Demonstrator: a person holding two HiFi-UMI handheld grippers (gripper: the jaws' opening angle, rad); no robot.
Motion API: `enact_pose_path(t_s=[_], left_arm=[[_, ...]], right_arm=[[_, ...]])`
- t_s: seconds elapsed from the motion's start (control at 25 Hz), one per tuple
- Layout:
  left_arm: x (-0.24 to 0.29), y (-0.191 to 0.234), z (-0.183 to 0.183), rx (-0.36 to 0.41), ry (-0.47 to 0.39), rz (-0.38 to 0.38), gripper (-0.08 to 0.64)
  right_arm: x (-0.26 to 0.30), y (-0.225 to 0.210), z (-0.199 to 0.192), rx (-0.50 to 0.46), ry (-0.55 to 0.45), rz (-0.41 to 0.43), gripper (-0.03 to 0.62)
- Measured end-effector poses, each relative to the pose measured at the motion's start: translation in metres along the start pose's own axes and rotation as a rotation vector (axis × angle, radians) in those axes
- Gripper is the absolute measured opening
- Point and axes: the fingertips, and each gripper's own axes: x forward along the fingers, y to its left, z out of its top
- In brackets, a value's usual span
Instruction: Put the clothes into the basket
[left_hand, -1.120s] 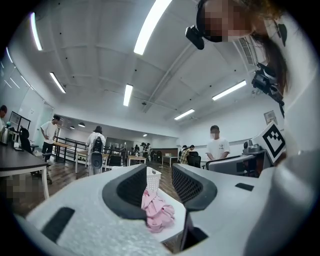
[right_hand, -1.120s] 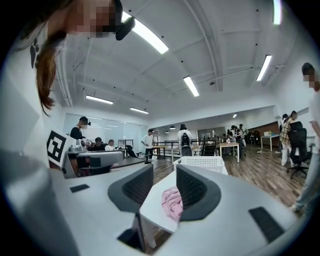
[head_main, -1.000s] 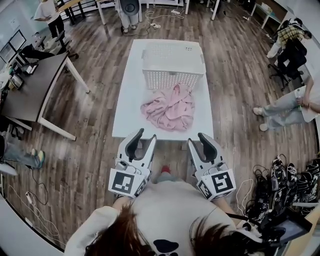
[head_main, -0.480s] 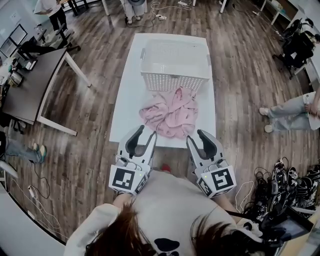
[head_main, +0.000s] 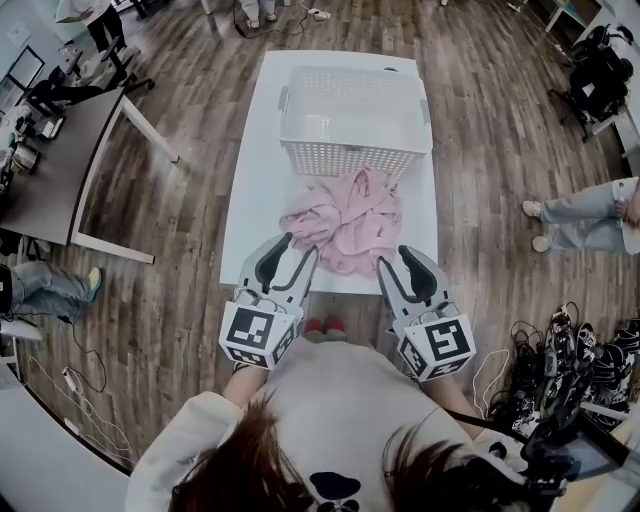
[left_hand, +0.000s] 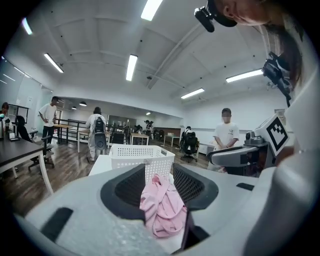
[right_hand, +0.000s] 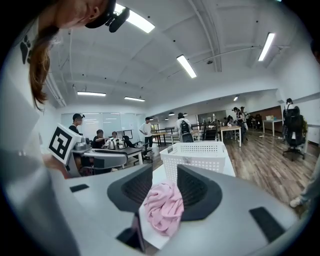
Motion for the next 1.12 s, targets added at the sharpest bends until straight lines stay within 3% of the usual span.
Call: enact_pose_path(t_s=[0.28,0.44,1.12], left_arm=[[0.041,0.034,-0.061,-0.117,0.201,-0.072,0.179],[0.058,0.054,-0.097,-0.186,0.306,-0.096,0.184],[0.089,0.086,-0.151,-0.23,0.473,-0.192,0.224]], right_arm=[[0.036,-0.019,-0.042,0.097,0.129,0.007,0.147],[0.051,-0.036,-0.068,0.097,0.212,0.003,0.163],[0.085,-0.07,-0.127,0.139,0.418,0.015,0.2]])
